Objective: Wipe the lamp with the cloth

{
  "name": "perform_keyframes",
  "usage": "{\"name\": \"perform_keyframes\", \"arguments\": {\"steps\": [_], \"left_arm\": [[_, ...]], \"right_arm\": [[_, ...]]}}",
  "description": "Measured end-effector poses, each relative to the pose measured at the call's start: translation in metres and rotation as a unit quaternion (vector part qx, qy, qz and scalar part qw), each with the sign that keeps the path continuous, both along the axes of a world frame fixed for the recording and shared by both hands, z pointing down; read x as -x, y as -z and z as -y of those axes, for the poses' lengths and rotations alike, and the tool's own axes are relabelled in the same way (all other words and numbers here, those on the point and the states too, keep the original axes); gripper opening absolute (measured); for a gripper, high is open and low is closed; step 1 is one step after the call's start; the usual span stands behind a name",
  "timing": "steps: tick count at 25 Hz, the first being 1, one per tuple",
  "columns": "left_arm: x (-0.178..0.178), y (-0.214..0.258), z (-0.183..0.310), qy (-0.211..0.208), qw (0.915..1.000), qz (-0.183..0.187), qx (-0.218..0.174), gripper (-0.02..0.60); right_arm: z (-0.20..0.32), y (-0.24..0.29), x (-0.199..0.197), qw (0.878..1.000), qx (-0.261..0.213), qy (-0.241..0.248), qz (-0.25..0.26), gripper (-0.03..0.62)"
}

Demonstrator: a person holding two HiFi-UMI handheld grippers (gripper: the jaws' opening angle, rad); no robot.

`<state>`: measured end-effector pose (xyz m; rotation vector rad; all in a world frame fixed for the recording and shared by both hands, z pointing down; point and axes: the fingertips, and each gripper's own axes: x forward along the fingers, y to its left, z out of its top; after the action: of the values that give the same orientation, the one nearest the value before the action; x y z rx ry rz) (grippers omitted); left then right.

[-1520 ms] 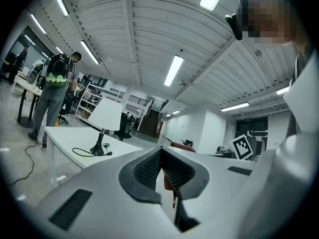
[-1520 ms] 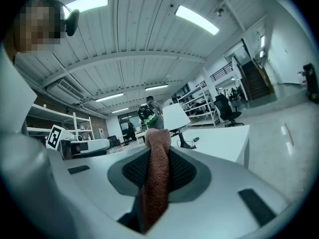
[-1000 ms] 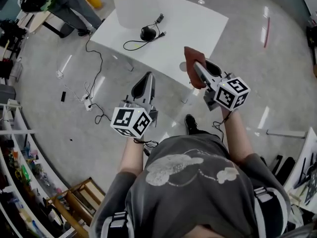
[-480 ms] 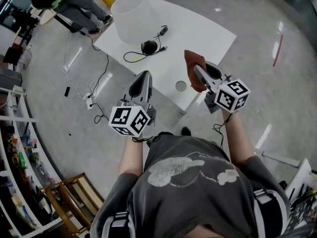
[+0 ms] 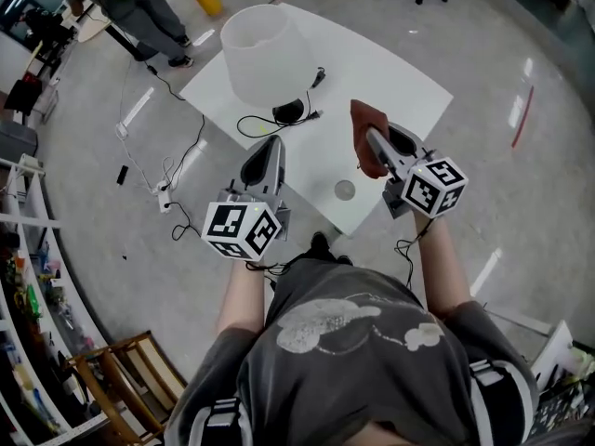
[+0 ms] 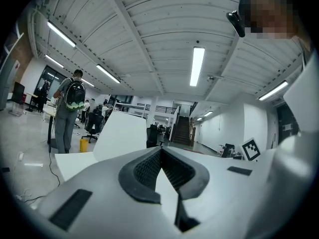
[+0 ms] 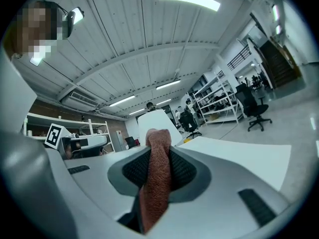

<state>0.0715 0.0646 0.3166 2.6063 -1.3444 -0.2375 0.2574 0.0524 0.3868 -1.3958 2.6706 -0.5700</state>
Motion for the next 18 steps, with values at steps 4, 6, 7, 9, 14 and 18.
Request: {"name": "perform_keyframes", "arguments": {"steps": [4,6,7,9,14,18], "left_arm": [[0.011,0.006,0.031,-0.002,1.0000,0.000,-0.001,0.008],[0.015,0.016,0.045,-0.007,1.0000,0.000,-0.006,0.008],[0.016,0.020,0.052,-0.011,0.9999,0.000,-0.009,0.008],[0.019,0.027,0.066,-0.018,0.9997,-0.002,-0.014,0.008],[0.026,0.034,0.082,-0.016,0.9997,-0.008,-0.016,0.008],[0.024,0.037,0.093,-0.005,0.9999,-0.002,-0.015,0.008]], "right_arm": [[0.034,0.019,0.008,1.000,-0.011,-0.007,-0.014,0.086],[0.052,0.033,0.011,0.999,-0.020,-0.013,-0.021,0.086],[0.061,0.039,0.014,0.999,-0.026,-0.014,-0.023,0.086],[0.077,0.047,0.018,0.999,-0.034,-0.016,-0.027,0.086],[0.099,0.061,0.025,0.998,-0.052,-0.013,-0.036,0.086],[0.130,0.074,0.027,0.997,-0.062,0.003,-0.048,0.086]]}}
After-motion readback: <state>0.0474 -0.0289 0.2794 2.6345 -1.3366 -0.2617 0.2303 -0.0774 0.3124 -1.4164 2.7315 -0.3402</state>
